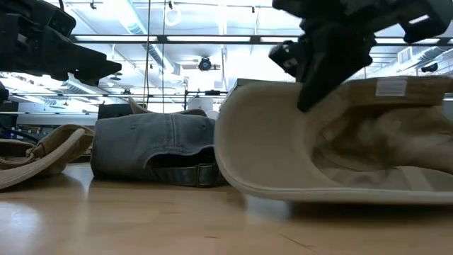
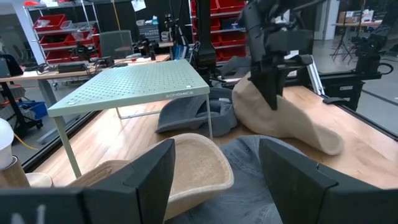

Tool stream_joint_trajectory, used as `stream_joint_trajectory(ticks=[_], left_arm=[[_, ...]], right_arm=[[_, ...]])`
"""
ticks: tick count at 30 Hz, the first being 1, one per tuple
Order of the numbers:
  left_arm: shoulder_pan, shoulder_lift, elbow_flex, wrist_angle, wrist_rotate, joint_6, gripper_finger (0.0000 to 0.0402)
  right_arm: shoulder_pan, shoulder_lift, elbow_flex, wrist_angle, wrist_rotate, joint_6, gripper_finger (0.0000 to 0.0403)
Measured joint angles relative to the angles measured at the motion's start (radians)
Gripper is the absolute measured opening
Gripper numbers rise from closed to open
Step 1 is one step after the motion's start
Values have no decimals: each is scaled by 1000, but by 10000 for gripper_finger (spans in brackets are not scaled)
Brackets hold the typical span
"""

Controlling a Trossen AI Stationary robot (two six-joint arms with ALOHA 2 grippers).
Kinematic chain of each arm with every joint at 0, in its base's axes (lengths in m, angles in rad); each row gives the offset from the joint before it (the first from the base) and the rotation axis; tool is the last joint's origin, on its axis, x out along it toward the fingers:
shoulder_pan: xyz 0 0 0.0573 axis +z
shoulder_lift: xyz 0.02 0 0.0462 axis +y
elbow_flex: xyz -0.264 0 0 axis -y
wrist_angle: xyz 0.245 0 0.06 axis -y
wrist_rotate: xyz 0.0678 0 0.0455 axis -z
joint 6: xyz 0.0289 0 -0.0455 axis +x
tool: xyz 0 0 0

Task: Stack caps on shelf
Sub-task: Put the bottom right brown cap on the shelf

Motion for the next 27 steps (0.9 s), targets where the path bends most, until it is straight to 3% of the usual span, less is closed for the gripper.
stream_joint_trajectory(ticks=[15,20,27], left_arm=[[0,0,0,0,0,0,238],[0,0,0,0,0,0,238],[0,0,0,-14,1,58,238]], right_arm=[[50,-37,18,273,14,-284,6],[64,-90,15,296,-4,-303,6],[72,-214,-134,489,-8,-327,6]])
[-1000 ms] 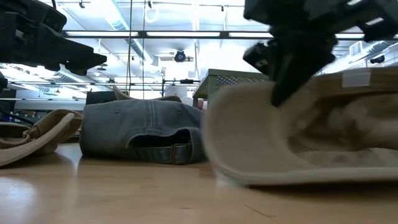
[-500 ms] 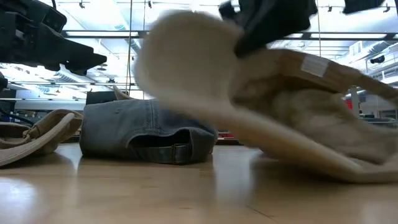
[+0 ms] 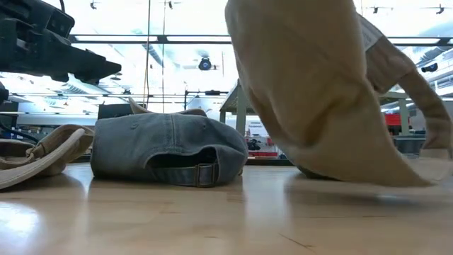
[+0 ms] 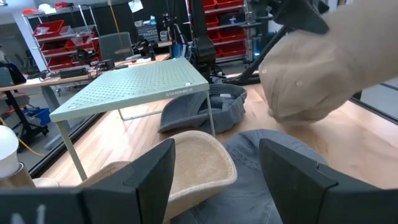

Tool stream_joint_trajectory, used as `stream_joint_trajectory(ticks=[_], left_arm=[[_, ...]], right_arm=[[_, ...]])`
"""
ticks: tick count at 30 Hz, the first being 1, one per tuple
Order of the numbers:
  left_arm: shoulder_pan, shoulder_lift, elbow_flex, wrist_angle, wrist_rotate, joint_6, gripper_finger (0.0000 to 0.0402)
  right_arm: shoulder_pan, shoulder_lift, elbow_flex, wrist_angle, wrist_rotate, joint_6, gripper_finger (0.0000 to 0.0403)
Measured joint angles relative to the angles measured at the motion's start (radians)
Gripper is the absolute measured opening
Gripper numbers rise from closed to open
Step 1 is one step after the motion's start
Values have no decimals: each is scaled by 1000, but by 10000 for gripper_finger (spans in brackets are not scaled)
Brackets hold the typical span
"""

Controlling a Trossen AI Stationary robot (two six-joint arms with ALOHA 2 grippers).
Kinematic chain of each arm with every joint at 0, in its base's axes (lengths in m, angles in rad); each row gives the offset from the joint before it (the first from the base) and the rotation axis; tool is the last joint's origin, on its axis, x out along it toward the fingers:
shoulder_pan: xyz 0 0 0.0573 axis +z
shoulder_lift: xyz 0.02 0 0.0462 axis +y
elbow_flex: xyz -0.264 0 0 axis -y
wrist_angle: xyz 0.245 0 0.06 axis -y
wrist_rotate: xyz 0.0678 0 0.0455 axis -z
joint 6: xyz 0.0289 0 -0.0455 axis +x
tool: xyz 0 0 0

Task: Stack caps on shelf
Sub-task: Put the bottom right brown cap on the shelf

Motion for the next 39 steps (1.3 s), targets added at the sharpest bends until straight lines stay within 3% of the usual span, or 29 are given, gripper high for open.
stream_joint_trajectory(ticks=[4,10,15,18,22,26,30,34,39], left_arm=[[0,0,0,0,0,0,238],[0,0,0,1,0,1,238],[0,0,0,0,0,1,238],[0,0,0,21,4,-18,238],[-3,0,0,106,90,-304,238],[-3,0,0,197,104,-550,238],[-3,0,0,206,121,-545,238],[-3,7,0,218,206,-521,238],[-7,31,0,329,200,-466,238]], right_arm=[[0,-104,-142,232,-61,-33,6],[0,-222,-348,651,-236,-77,5],[0,-249,-433,846,-353,-73,8],[0,-248,-438,881,-402,-70,9],[0,-245,-438,906,-448,-41,8],[0,-245,-438,918,-484,-14,8],[0,-245,-438,932,-498,-6,9],[8,-245,-438,933,-498,4,9],[22,-245,-438,939,-498,-9,9]])
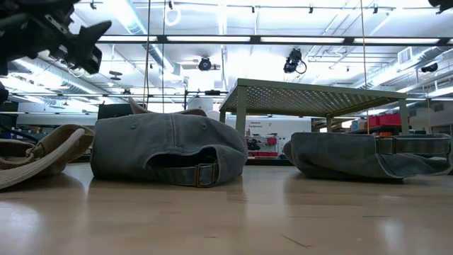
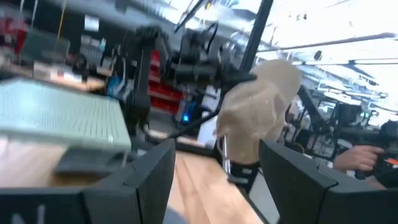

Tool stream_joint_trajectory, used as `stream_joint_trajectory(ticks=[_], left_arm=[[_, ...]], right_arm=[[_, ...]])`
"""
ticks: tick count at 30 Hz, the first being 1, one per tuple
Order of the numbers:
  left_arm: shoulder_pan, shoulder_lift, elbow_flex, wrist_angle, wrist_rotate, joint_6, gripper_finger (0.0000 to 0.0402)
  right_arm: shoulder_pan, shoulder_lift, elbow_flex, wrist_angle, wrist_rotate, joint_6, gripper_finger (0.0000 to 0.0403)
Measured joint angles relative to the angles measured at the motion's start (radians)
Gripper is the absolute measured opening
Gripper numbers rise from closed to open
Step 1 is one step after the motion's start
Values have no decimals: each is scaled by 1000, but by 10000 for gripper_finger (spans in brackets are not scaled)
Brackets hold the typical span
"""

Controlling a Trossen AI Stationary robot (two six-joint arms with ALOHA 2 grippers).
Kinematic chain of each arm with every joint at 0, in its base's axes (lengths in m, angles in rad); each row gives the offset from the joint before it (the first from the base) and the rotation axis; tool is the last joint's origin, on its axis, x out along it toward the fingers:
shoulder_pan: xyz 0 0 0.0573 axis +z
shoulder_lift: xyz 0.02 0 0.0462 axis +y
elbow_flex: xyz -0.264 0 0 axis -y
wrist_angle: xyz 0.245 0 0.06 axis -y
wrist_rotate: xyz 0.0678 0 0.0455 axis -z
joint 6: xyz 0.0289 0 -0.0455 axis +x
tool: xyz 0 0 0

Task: Stack caps on shelf
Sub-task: Put the bottom right brown cap on the shelf

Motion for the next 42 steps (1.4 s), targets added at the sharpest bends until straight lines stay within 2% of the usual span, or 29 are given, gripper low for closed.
stream_joint_trajectory(ticks=[5,11,15,20,31,34,37,42], left_arm=[[-45,104,0,90,-59,43,238],[-137,341,32,193,-183,181,238],[-199,531,134,204,-231,267,238],[-256,782,293,201,-228,394,238],[-327,1246,585,200,-143,403,238],[-333,1349,660,206,-144,425,238],[-332,1428,744,210,-151,521,238],[-342,1527,857,210,-228,687,238]], right_arm=[[0,0,0,13,1,-1,10],[0,0,0,21,2,-3,10],[0,0,0,21,2,-3,10],[0,0,0,21,1,-1,10],[0,0,0,45,2,24,10],[0,0,0,44,2,26,10],[0,0,0,44,2,27,10],[0,0,0,43,5,47,10]])
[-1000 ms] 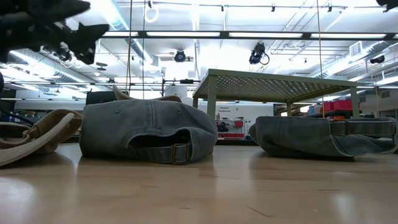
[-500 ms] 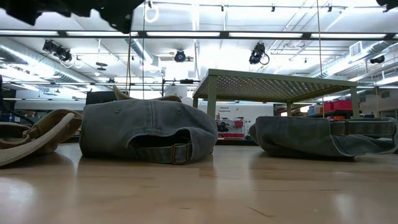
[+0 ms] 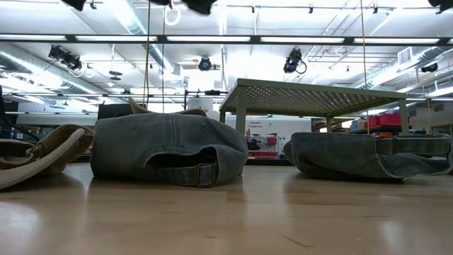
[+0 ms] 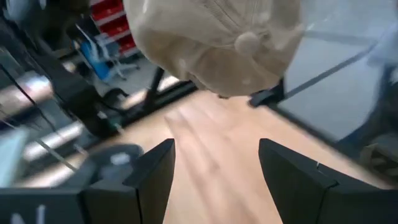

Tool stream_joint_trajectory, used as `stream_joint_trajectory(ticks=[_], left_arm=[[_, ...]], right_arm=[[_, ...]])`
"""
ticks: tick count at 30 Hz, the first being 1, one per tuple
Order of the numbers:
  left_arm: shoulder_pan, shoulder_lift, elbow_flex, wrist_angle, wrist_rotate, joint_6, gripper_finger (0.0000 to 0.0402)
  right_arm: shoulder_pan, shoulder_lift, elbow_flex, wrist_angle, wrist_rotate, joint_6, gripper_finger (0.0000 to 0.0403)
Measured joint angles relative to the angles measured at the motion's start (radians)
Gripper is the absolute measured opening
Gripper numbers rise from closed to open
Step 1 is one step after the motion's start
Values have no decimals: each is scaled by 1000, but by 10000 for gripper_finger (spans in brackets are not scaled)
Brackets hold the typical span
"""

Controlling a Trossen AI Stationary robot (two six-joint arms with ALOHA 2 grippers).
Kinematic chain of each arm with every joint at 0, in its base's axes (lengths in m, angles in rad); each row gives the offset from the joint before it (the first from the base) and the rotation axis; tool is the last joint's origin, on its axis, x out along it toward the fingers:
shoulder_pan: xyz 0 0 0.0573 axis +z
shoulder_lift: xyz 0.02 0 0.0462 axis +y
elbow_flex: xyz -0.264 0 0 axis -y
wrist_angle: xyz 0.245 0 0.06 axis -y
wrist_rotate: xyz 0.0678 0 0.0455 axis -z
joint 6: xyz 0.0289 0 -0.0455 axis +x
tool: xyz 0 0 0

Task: Stack caps on shelf
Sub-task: Put the bottom right brown cap on the shelf

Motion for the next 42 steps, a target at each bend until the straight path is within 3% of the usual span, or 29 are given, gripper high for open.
stream_joint_trajectory(ticks=[5,14,17,24,32,42], left_arm=[[-30,63,60,-3,-81,313,238],[-80,76,129,70,-243,532,238],[-86,75,139,97,-247,613,238],[-85,75,178,102,-246,658,238],[-85,75,184,243,-244,752,238],[-36,75,184,391,-249,691,235]], right_arm=[[0,0,0,0,79,6,10],[0,0,0,32,85,-25,10],[0,1,0,76,85,-47,10],[-1,1,0,135,190,-80,10],[-27,1,0,255,215,-94,10],[-41,6,0,270,207,-92,10]])
